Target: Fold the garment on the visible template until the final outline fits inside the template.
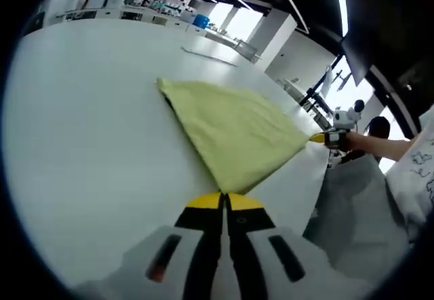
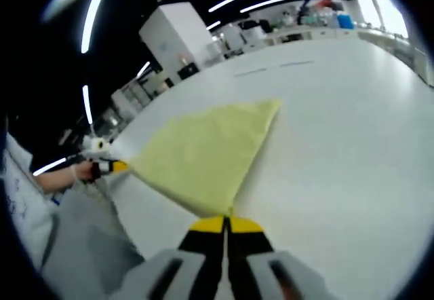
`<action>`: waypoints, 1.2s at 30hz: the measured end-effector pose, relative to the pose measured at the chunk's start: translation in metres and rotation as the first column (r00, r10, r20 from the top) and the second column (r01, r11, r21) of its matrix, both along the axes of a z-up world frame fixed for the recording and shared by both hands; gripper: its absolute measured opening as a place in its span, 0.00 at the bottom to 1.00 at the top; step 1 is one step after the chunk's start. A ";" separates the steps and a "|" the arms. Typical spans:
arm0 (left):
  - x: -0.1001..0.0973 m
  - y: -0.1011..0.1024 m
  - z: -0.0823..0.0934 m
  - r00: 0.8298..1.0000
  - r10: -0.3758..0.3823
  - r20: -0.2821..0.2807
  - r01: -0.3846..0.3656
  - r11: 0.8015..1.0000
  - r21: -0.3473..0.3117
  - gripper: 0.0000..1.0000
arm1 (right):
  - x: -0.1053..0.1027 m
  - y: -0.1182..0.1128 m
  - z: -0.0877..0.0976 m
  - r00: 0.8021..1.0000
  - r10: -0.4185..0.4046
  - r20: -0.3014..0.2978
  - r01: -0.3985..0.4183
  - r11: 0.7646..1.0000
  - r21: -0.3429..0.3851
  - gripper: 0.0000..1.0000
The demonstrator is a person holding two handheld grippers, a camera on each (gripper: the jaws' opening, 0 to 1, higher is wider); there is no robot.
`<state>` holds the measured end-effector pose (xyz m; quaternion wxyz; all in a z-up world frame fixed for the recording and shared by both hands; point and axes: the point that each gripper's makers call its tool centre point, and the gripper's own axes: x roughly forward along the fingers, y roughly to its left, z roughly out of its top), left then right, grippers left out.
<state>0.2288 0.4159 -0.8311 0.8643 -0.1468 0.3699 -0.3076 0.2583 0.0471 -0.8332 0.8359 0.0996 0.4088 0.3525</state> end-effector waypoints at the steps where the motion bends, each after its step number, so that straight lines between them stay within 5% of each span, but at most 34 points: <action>1: 0.000 0.000 0.000 1.000 0.001 -0.002 -0.001 1.000 0.001 0.00 | 0.000 0.000 0.000 1.000 -0.001 -0.001 0.001 1.000 0.000 0.00; 10: 0.002 0.012 0.009 0.999 0.007 0.041 -0.008 1.000 0.015 0.00 | 0.003 -0.008 0.007 1.000 0.001 0.006 -0.001 1.000 -0.003 0.00; 16: 0.007 0.022 0.033 0.993 0.020 0.112 -0.024 0.999 0.039 0.21 | 0.007 -0.017 0.030 0.997 -0.018 0.078 0.020 0.999 -0.030 0.41; 23: 0.012 0.019 0.045 0.985 -0.005 0.174 -0.008 0.997 0.077 0.61 | 0.012 -0.025 0.041 0.987 -0.051 0.154 0.060 0.997 -0.055 0.85; 26: 0.012 0.013 0.050 0.981 -0.007 0.192 -0.011 0.996 0.093 0.88 | 0.012 -0.027 0.043 0.982 -0.076 0.174 0.088 0.994 -0.061 0.99; 27: 0.012 0.012 0.050 0.981 -0.007 0.192 -0.012 0.995 0.098 0.99 | 0.012 -0.030 0.042 0.980 -0.085 0.178 0.101 0.992 -0.077 1.00; 36: 0.008 0.011 0.057 0.976 0.028 0.216 -0.046 0.996 0.078 0.99 | -0.001 -0.026 0.038 0.984 -0.067 0.165 0.082 0.993 -0.083 1.00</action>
